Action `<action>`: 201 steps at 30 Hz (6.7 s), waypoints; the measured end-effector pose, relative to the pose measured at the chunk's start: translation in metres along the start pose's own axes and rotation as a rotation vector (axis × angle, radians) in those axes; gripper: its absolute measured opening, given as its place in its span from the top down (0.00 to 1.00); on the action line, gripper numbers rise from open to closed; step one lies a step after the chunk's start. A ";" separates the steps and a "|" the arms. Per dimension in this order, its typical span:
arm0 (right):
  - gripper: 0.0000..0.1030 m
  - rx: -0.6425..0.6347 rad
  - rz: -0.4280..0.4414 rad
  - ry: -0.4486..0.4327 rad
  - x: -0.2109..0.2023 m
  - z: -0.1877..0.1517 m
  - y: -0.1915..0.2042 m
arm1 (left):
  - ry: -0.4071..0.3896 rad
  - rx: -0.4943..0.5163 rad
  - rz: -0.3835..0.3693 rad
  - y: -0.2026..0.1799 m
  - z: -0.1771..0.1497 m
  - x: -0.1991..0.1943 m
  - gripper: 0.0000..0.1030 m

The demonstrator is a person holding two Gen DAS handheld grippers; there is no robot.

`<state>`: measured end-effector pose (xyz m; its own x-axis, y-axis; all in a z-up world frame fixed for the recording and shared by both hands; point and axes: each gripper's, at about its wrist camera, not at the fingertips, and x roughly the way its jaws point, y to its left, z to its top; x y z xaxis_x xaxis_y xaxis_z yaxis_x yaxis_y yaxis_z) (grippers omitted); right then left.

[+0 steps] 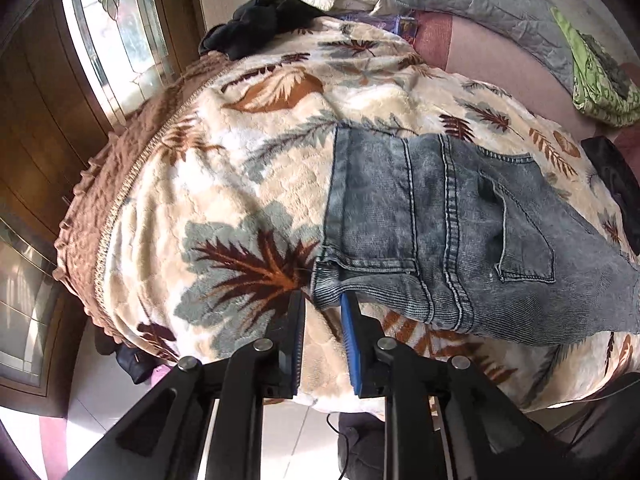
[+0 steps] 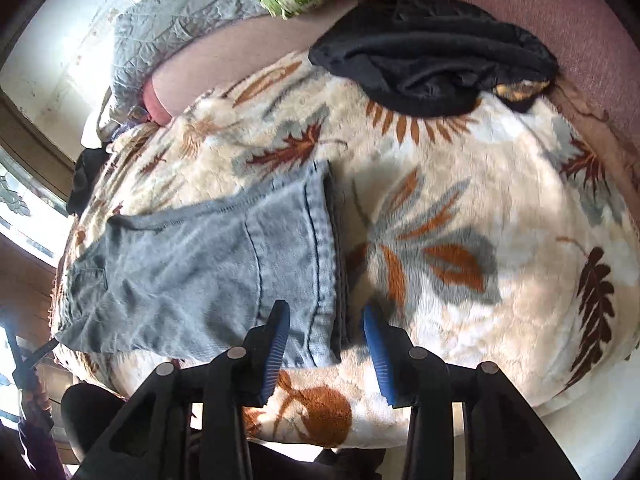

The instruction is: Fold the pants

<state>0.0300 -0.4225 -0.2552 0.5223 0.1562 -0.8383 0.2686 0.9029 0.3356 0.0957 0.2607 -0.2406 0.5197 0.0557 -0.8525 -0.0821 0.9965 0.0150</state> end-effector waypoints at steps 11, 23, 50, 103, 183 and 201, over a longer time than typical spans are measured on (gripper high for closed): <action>0.47 0.121 -0.058 0.024 0.074 0.095 0.014 | -0.147 -0.001 -0.099 -0.074 0.063 -0.026 0.76; 0.49 0.162 -0.057 0.105 0.092 0.081 0.018 | -0.075 -0.018 -0.157 -0.208 0.097 0.051 0.65; 0.53 -0.206 0.249 -0.022 0.084 0.101 0.141 | -0.072 0.027 0.059 -0.200 0.092 0.073 0.65; 0.92 -0.181 -0.004 -0.040 0.075 0.110 0.112 | -0.134 0.129 0.042 -0.237 0.091 0.066 0.46; 0.62 -0.308 -0.067 0.037 0.086 -0.028 0.127 | -0.023 -0.020 0.253 -0.165 0.034 0.061 0.42; 0.27 -0.139 0.079 -0.594 -0.055 -0.035 0.115 | -0.309 0.147 0.126 -0.252 0.013 -0.062 0.39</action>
<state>0.0035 -0.3128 -0.1851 0.9090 0.0109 -0.4167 0.1237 0.9476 0.2946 0.0952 0.0069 -0.1845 0.7476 0.1724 -0.6414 -0.0505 0.9777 0.2039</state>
